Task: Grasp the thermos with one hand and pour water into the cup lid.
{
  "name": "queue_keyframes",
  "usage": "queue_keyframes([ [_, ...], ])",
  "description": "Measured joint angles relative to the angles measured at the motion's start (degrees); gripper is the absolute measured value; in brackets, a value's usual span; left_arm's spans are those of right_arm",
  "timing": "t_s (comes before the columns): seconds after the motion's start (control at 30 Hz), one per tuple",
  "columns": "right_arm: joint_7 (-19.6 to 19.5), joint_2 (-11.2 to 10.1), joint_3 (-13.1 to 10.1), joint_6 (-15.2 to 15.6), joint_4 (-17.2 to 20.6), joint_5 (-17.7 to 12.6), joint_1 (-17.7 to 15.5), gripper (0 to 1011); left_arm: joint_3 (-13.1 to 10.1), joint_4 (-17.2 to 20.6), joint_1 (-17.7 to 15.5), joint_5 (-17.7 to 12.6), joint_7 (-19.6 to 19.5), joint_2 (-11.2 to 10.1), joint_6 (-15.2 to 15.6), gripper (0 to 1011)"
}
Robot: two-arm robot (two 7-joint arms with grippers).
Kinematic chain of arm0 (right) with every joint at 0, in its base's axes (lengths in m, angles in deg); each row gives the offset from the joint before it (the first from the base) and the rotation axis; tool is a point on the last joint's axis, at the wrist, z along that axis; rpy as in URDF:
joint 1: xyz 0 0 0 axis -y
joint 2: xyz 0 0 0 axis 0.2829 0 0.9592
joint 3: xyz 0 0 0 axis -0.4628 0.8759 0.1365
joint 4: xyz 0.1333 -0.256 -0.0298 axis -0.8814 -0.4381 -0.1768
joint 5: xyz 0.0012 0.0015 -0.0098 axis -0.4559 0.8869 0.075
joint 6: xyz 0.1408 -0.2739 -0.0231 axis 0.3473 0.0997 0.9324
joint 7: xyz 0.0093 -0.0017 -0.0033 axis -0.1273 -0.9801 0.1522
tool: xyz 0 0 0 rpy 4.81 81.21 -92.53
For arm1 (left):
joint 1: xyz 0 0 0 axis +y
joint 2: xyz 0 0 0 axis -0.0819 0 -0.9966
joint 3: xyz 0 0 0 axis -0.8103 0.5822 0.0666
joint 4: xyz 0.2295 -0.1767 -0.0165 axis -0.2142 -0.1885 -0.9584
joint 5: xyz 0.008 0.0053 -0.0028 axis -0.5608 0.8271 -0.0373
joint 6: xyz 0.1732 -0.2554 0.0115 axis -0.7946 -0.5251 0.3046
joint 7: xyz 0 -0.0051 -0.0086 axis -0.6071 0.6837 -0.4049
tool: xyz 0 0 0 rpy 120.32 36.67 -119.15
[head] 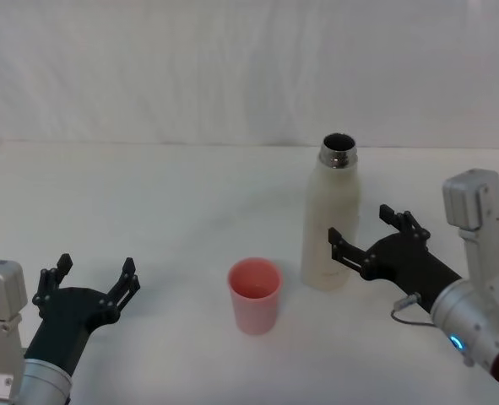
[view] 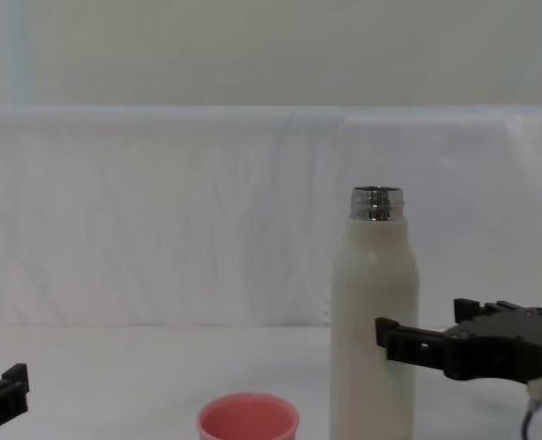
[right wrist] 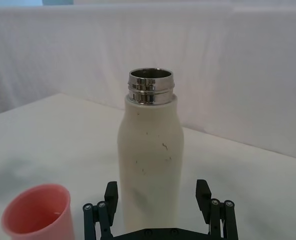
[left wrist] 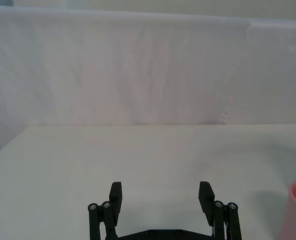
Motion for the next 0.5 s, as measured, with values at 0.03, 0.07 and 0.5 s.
queue_keyframes([
  [0.03, 0.0, -0.2, -0.2, -0.1, 0.4, -0.1, -0.5, 1001, 0.0, 0.0, 0.0, 0.0, 0.0, 0.0, 0.0, 1001],
  [0.07, 0.0, -0.4, -0.3, -0.1, 0.8, -0.1, -0.8, 1001, 0.0, 0.0, 0.0, 0.0, 0.0, 0.0, 0.0, 1001],
  [0.5, 0.6, -1.8, 1.6, -2.6, 5.1, 0.6, -7.0, 1001, 0.0, 0.0, 0.0, 0.0, 0.0, 0.0, 0.0, 1001],
])
